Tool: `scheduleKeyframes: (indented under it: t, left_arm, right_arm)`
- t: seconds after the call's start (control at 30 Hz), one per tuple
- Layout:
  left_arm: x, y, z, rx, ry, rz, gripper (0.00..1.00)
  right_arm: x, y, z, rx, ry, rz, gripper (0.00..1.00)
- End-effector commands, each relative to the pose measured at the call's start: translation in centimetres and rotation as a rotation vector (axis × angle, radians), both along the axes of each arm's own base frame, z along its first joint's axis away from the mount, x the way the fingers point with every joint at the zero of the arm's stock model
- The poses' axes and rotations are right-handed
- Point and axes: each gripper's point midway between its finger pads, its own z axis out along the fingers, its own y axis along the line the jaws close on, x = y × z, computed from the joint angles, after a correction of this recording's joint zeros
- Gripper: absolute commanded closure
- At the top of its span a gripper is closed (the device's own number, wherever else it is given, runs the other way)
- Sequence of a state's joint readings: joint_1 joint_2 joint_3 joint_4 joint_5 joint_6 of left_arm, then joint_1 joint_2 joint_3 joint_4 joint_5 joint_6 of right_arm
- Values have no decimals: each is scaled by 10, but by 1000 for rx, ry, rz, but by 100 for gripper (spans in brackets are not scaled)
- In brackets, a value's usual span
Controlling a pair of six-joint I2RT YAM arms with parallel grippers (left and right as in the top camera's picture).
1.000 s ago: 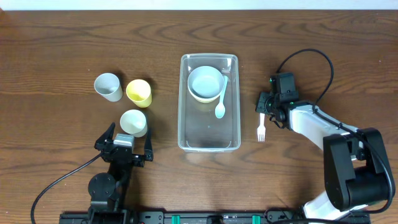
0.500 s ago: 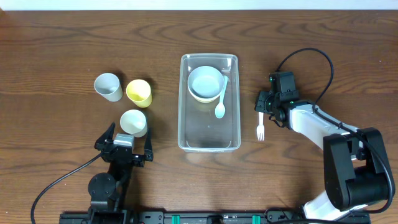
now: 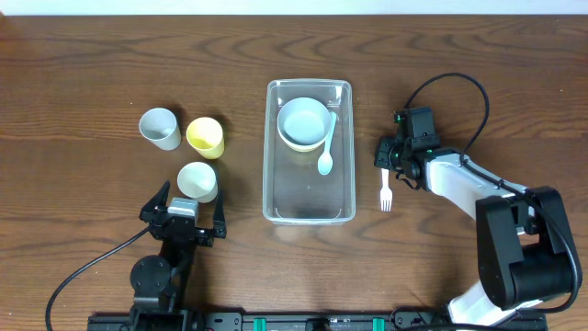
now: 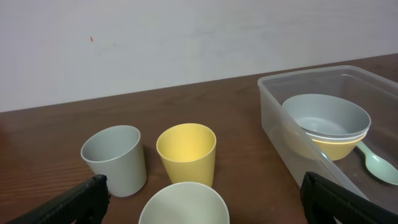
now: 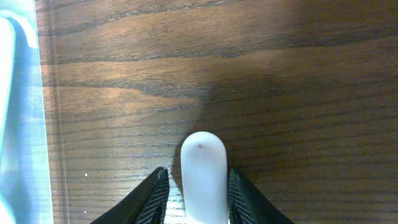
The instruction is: Pack container
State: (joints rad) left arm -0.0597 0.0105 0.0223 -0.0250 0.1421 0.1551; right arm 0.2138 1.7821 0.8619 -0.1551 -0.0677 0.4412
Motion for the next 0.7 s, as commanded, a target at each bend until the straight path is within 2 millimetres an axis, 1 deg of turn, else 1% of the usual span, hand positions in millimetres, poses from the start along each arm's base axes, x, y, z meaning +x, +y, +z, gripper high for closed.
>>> scheduleKeyframes:
  t: [0.0,0.17,0.37,0.5,0.6,0.67]
  left_arm:
    - [-1,0,-16,7,47,-3,2]
    - [-1,0,-16,7,47,-3,2]
    - [-1,0,-16,7,47,-3,2]
    - [-1,0,-16,7,47,-3,2]
    - [-1,0,-16,7,47,-3,2]
    - [-1,0,-16,7,47,-3,2]
  right_arm:
    - [-42,-12,-46,-67,166,-10,69]
    - [-43,-12,-46,-69,169,-11,78]
    - [-45,-13,-49,-74,182,-11,80]
    - [-50,-14,-59,-80,211,-11,95]
    - [-53,-14,-65,-81,229,-10,99]
    - [-54,-14,-67,-81,232,-9,99]
